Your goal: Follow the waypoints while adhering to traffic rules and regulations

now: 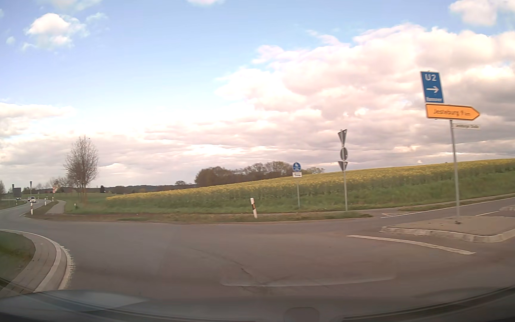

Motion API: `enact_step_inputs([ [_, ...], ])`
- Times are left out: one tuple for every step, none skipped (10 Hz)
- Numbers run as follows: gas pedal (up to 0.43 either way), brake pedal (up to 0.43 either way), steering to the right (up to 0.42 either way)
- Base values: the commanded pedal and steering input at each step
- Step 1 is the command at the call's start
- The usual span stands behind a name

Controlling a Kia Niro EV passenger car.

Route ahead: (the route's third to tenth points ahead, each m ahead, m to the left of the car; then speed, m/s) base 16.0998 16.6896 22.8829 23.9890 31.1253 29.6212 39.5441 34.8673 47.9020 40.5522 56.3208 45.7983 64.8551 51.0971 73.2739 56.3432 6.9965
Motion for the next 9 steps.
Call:
enact_step_inputs([
  [0.087,0.000,-0.342],
  [0.087,0.000,-0.336],
  [0.087,0.000,-0.326],
  [0.087,0.000,-0.320],
  [0.087,0.000,-0.315],
  [0.098,0.000,-0.302],
  [0.098,0.000,-0.285],
  [0.098,0.000,-0.273],
  [0.098,0.000,-0.259],
])
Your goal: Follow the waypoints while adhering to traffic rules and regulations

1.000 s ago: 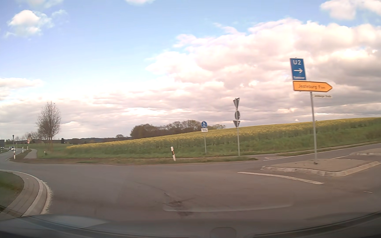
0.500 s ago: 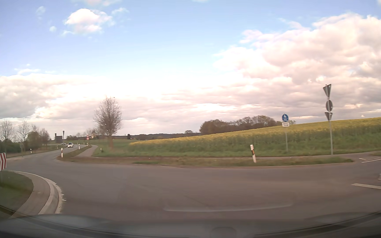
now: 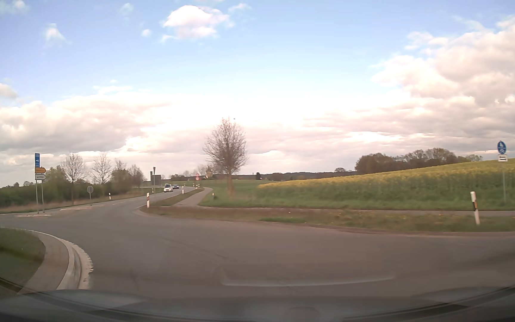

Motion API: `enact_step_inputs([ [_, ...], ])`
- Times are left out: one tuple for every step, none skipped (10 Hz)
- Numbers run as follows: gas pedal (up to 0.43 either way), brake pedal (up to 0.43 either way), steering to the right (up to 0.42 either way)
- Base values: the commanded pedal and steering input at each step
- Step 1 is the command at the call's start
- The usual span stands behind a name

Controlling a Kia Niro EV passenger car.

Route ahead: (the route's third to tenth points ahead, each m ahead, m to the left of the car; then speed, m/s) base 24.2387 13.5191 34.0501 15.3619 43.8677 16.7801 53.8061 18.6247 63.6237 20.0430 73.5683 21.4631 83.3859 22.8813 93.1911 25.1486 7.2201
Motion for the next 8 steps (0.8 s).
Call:
enact_step_inputs([
  [0.098,0.000,-0.243],
  [0.098,0.000,-0.227],
  [0.098,0.000,-0.213],
  [0.110,0.000,-0.217],
  [0.138,0.000,-0.224],
  [0.150,0.000,-0.233],
  [0.150,0.000,-0.237],
  [0.150,0.000,-0.236],
])
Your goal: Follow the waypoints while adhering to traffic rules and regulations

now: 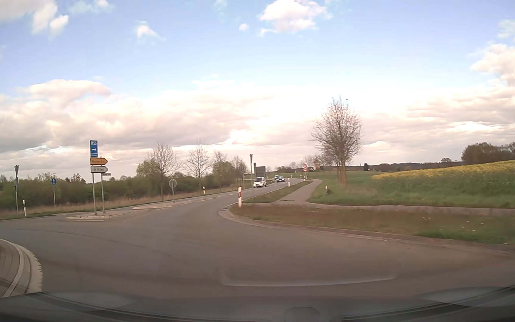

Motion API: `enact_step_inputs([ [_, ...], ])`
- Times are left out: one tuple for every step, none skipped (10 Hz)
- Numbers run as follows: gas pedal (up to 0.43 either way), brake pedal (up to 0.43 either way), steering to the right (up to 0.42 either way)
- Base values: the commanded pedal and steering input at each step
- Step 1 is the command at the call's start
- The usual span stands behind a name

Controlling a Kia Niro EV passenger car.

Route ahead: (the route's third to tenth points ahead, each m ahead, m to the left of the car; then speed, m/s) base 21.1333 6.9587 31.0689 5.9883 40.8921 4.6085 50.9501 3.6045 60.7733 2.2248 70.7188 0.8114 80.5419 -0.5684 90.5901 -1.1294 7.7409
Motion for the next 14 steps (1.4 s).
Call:
enact_step_inputs([
  [0.138,0.000,-0.228],
  [0.130,0.000,-0.214],
  [0.130,0.000,-0.197],
  [0.130,0.000,-0.183],
  [0.138,0.000,-0.162],
  [0.138,0.000,-0.136],
  [0.138,0.000,-0.112],
  [0.138,0.000,-0.086],
  [0.138,0.000,-0.056],
  [0.138,0.000,-0.026],
  [0.138,0.000,-0.005],
  [0.130,0.000,0.020],
  [0.130,0.000,0.037],
  [0.130,0.000,0.051],
])
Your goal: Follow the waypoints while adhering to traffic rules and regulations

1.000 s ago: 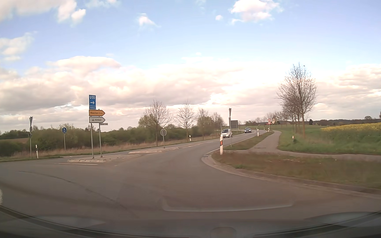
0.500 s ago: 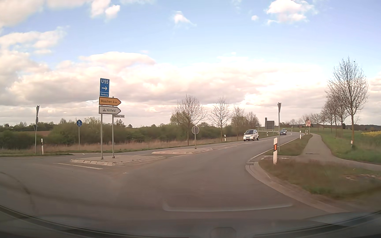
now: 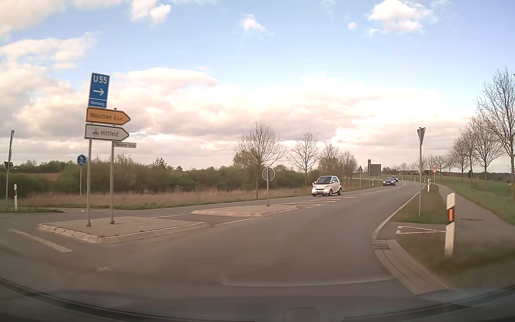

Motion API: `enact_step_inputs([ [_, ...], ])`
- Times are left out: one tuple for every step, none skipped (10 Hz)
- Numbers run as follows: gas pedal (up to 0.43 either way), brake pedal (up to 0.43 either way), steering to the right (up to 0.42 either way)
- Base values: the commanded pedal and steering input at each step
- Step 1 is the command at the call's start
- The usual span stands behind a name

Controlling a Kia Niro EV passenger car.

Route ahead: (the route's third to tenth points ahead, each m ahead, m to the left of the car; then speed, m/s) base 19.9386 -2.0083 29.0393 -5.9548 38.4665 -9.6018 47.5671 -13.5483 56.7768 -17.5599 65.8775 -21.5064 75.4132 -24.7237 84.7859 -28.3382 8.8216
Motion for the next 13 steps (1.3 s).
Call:
enact_step_inputs([
  [0.138,0.000,0.071],
  [0.138,0.000,0.087],
  [0.138,0.000,0.106],
  [0.138,0.000,0.125],
  [0.138,0.000,0.135],
  [0.169,0.000,0.137],
  [0.177,0.000,0.137],
  [0.189,0.000,0.137],
  [0.220,0.000,0.136],
  [0.220,0.000,0.136],
  [0.220,0.000,0.134],
  [0.240,0.000,0.127],
  [0.248,0.000,0.117],
])
